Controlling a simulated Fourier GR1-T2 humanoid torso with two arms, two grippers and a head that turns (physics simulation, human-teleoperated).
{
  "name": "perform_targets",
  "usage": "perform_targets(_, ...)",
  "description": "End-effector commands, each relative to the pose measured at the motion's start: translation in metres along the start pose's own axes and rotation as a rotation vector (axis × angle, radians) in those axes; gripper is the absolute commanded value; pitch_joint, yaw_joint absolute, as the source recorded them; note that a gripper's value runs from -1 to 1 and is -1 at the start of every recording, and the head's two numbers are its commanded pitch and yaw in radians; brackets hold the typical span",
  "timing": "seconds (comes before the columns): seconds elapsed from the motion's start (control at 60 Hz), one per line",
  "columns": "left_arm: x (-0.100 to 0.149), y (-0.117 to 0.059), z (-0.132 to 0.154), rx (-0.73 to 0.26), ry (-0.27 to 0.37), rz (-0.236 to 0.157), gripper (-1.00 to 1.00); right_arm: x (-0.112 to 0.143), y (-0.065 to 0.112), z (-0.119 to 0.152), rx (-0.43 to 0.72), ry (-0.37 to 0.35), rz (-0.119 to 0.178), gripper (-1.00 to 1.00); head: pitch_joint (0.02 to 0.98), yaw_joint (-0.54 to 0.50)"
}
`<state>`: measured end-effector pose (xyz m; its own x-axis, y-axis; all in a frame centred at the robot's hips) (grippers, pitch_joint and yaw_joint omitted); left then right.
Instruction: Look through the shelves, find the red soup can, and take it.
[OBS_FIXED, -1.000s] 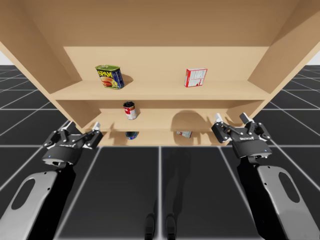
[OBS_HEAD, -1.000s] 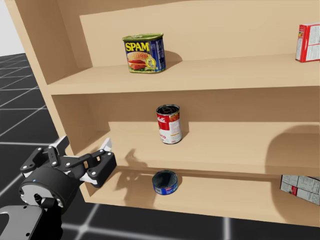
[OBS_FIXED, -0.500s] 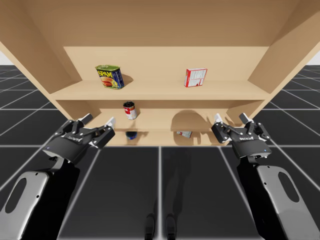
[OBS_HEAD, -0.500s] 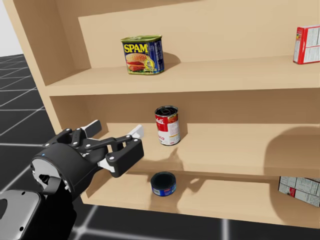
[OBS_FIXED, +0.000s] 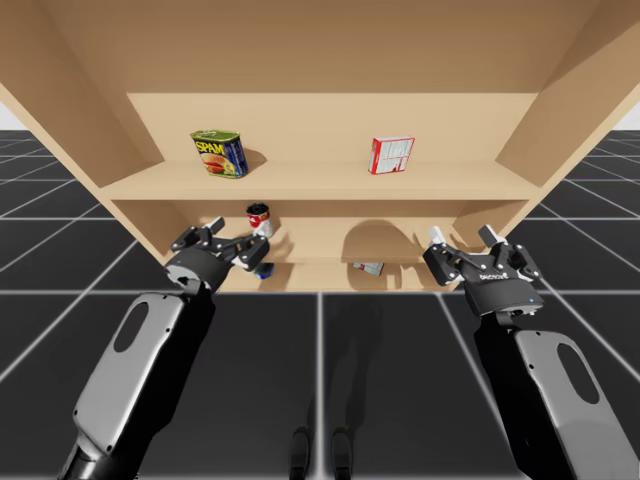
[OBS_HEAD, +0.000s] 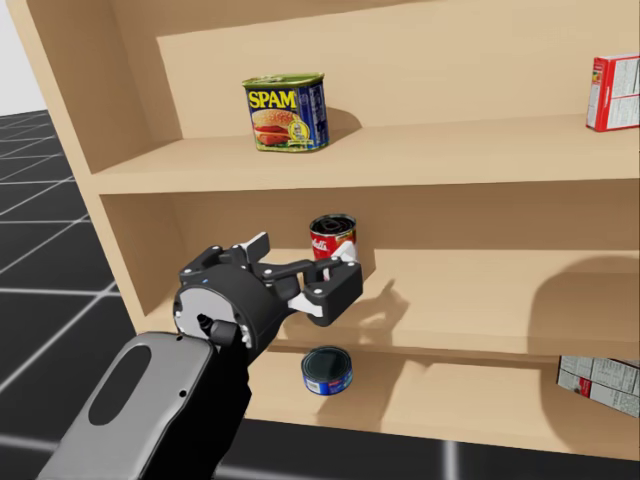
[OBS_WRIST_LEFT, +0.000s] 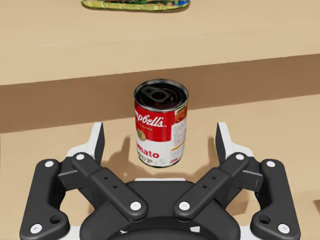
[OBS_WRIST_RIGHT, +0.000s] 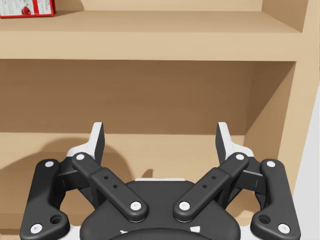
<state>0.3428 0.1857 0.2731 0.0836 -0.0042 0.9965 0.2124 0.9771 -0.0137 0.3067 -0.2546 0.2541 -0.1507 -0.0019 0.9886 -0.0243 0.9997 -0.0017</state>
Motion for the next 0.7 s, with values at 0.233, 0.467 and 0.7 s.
perform_targets(0.233,-0.017,-0.008,-0.053,0.049,0.035,-0.007,-1.0,0.001,0.0,0.001,0.002,0.008,-0.015,-1.0,0.504,0.26)
perform_targets(0.467,-0.023,-0.009,-0.069,0.055,0.039,0.028,-1.0,0.002,-0.001,0.001,0.0,0.007,-0.02,-1.0,0.504,0.25)
perform_targets(0.7,-0.019,-0.009,-0.063,0.046,0.024,0.028,0.95,0.002,-0.001,0.002,0.002,0.007,-0.02,-1.0,0.506,0.25)
